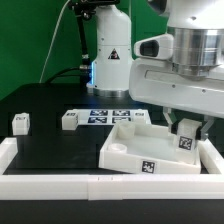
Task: Assemble one leg
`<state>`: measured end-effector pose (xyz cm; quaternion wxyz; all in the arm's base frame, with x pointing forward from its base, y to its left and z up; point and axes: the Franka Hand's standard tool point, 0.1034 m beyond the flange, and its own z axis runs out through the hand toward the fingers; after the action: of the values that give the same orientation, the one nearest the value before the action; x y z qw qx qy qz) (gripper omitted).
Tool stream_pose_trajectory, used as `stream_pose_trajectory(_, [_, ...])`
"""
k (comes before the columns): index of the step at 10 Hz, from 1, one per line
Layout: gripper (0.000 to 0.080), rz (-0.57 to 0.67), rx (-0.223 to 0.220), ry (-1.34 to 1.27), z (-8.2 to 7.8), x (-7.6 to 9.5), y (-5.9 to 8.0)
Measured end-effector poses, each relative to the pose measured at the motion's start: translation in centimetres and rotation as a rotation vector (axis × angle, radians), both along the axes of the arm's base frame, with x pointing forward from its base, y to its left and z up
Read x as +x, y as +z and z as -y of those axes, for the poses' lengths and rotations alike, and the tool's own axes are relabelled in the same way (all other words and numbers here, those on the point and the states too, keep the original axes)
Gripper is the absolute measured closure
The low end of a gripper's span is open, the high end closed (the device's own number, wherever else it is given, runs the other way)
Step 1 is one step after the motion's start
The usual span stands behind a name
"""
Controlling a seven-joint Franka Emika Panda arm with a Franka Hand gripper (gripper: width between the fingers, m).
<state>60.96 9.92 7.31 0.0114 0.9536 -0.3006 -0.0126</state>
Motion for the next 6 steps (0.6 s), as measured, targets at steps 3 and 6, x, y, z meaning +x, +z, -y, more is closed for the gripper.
stream_pose_trajectory(3, [0.0499, -0.003, -0.021, -0.112, 0.81, -0.04, 0.02])
stream_pose_trajectory(6, [0.0175, -0.003, -0.021, -0.108, 0.76, -0.05, -0.03])
